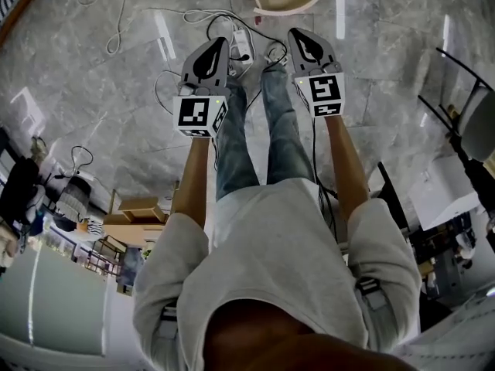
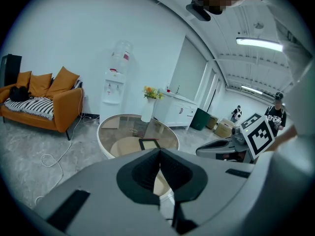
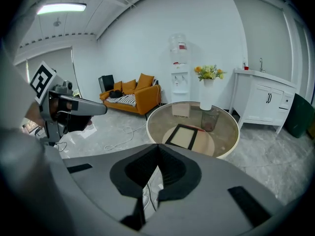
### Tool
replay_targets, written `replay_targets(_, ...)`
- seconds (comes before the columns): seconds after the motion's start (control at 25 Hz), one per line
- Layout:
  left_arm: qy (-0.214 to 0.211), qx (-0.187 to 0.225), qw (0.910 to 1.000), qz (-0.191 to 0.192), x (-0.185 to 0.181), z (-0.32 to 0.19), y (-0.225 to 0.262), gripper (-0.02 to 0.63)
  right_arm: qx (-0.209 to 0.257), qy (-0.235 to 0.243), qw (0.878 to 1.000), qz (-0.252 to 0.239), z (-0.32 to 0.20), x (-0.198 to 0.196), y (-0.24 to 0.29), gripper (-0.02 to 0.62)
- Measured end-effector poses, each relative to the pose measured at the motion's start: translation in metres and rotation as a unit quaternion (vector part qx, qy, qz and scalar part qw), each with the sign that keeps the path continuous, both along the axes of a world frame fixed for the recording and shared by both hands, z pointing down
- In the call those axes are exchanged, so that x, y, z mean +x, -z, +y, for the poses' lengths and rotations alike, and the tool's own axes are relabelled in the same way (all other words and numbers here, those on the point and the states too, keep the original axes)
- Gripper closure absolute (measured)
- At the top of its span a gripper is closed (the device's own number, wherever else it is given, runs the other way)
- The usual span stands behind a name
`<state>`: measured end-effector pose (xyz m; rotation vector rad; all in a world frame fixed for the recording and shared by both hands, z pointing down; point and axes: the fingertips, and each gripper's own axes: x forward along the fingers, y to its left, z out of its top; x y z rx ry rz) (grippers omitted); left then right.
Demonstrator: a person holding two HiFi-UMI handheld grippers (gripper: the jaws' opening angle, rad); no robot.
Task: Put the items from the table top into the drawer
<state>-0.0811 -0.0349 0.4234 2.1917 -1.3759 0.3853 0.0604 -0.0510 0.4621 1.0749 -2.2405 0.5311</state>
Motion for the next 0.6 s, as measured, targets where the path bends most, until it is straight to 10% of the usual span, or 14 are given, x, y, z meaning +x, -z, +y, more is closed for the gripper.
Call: replay_targets(0.6, 0.014, -0.032, 0.9994, 0.000, -0.009, 0.000, -0.093, 0.591, -0.004, 0.103, 0.992, 0.074, -0.042, -0.010, -0.093, 0.572)
